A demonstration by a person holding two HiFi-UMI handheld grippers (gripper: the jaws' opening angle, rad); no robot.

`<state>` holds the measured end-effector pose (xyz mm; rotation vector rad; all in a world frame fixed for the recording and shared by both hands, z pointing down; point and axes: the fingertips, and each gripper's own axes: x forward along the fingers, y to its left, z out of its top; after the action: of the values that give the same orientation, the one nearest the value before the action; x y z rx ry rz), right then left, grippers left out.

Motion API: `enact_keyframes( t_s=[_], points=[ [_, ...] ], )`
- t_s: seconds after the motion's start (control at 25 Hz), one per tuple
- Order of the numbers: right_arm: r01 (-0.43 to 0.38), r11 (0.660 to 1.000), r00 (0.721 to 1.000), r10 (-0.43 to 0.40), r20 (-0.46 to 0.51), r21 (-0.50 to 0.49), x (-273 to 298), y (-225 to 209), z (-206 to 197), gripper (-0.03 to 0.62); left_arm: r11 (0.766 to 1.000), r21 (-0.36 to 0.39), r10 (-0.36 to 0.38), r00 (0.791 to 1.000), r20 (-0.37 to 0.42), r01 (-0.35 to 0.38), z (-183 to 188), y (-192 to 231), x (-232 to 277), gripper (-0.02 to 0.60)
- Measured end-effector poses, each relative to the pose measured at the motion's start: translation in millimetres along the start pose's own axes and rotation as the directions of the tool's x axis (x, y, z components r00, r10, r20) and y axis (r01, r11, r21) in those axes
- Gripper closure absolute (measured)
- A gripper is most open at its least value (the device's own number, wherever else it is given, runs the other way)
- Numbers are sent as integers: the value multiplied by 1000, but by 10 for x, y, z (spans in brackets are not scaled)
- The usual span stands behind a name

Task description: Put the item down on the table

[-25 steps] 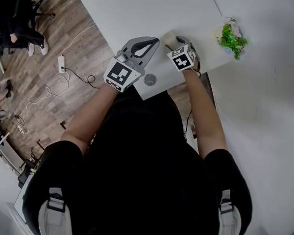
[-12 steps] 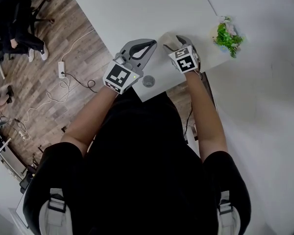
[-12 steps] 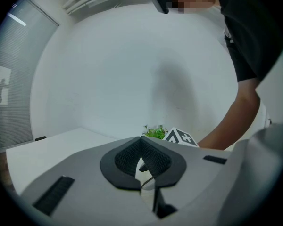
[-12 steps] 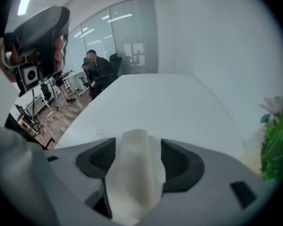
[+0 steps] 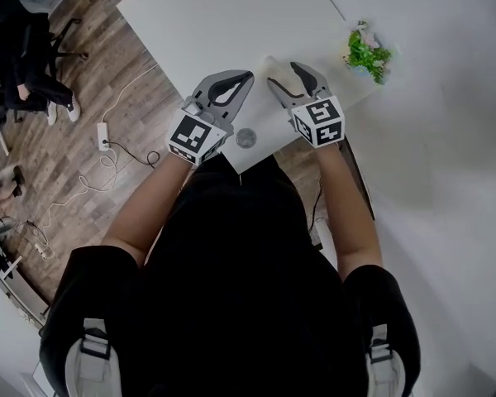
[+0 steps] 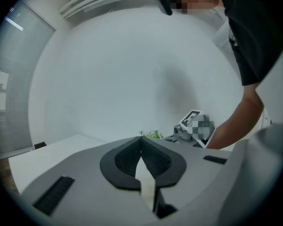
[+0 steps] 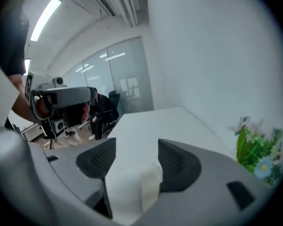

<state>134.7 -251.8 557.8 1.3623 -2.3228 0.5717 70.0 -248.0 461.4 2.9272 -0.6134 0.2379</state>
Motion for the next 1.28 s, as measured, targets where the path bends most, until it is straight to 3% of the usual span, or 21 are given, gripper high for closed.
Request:
enact_keyframes(
  t_s=[0.24,0.6,0.88,1.28],
  points=[
    [10,999,976,-18,217,37,-624,256,484,379,999,19,-27,999,34,26,240,-234,-104,588],
    [58,995,920,-22,391,-79,-1286,721,1093,513,995,60,-80,992,96,74,678,-511,-260,588],
    [86,990,893,-26,449,-115,-1588,832,1309,588,992,74,-109,986,125,100,957,-663,-280,588],
    [116,989,890,-60,452,-96,-1721,809,1366,589,985,110,-147,979,142,132,1091,-752,-324,588]
  ],
)
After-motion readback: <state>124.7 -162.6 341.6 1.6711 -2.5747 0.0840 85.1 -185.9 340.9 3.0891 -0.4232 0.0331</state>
